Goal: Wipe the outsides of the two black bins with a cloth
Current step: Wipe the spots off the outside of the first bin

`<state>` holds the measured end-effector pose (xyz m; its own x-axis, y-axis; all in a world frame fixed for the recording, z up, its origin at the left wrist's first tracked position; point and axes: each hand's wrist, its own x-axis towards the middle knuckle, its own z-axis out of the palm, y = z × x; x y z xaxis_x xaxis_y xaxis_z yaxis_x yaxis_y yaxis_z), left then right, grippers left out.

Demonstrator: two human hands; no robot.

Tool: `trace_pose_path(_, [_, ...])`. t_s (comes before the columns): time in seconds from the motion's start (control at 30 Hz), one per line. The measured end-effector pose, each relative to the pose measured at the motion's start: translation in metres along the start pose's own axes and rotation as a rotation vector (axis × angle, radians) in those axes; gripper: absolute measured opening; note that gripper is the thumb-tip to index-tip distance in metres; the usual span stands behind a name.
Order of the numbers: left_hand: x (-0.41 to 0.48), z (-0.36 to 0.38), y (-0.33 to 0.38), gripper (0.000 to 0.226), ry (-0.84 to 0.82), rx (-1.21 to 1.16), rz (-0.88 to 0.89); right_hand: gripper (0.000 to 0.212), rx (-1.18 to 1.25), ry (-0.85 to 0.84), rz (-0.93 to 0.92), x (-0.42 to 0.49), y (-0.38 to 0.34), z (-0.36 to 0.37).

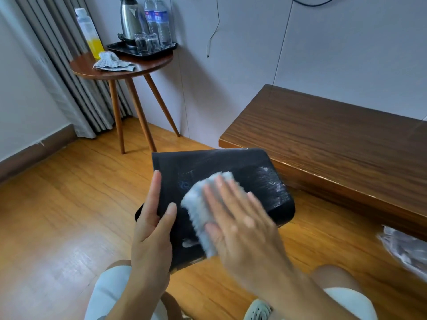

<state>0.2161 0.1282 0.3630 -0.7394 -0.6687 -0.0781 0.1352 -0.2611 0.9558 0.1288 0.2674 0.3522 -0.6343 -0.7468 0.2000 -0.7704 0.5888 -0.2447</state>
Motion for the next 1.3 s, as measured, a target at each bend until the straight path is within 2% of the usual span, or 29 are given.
trace_pose_path(0.1, [0.0,-0.008,0.001,0.063,-0.021,0.021,0.046,0.065,0.012,-0.022,0.235,0.019,0.049,-0.011])
trace_pose_path(0.17, [0.0,-0.007,0.001,0.055,-0.067,0.048,0.086,0.068,0.037,-0.009,0.335,0.028,0.067,-0.017])
trace_pose_path(0.23, [0.001,-0.001,0.001,0.047,-0.061,0.07,0.09,0.067,0.043,0.01,0.308,0.029,0.054,-0.014])
trace_pose_path(0.37, [0.003,0.008,-0.005,0.044,-0.079,0.061,0.05,0.064,0.051,0.015,0.024,0.003,-0.02,-0.001])
trace_pose_path(0.43, [0.004,0.006,-0.007,0.043,-0.093,0.016,0.042,0.062,0.036,0.041,-0.061,-0.005,-0.031,0.003])
trace_pose_path(0.5, [0.004,0.001,-0.008,0.04,-0.097,-0.003,0.039,0.062,0.034,0.039,-0.029,0.002,-0.013,0.001])
trace_pose_path(0.67, [-0.002,-0.002,-0.005,0.041,-0.174,0.02,0.079,0.066,0.065,0.016,0.343,0.043,0.056,-0.014])
trace_pose_path(0.73, [0.0,-0.001,-0.004,0.04,-0.2,0.023,0.101,0.067,0.101,0.021,0.312,0.046,0.041,-0.013])
trace_pose_path(0.87, [0.005,-0.002,-0.005,0.038,-0.255,-0.024,0.061,0.063,0.114,0.029,0.028,0.021,-0.024,-0.002])
trace_pose_path(0.93, [0.005,-0.006,-0.005,0.04,-0.256,-0.064,0.045,0.061,0.081,0.059,-0.019,0.019,-0.025,0.0])
trace_pose_path(1.03, [0.001,-0.012,-0.006,0.043,-0.231,-0.042,0.076,0.061,0.06,0.089,0.137,0.038,0.01,-0.008])
trace_pose_path(1.1, [-0.001,-0.013,-0.006,0.045,-0.228,-0.036,0.075,0.059,0.092,0.044,0.312,0.053,0.04,-0.018])
trace_pose_path(1.17, [-0.002,-0.013,-0.005,0.044,-0.241,-0.04,0.072,0.058,0.123,0.018,0.405,0.062,0.056,-0.025])
trace_pose_path(1.23, [0.0,-0.009,-0.003,0.043,-0.246,-0.034,0.086,0.058,0.128,0.052,0.387,0.064,0.048,-0.025])
trace_pose_path(1.3, [0.003,-0.003,-0.003,0.042,-0.279,-0.018,0.094,0.059,0.131,0.084,0.259,0.057,0.02,-0.019])
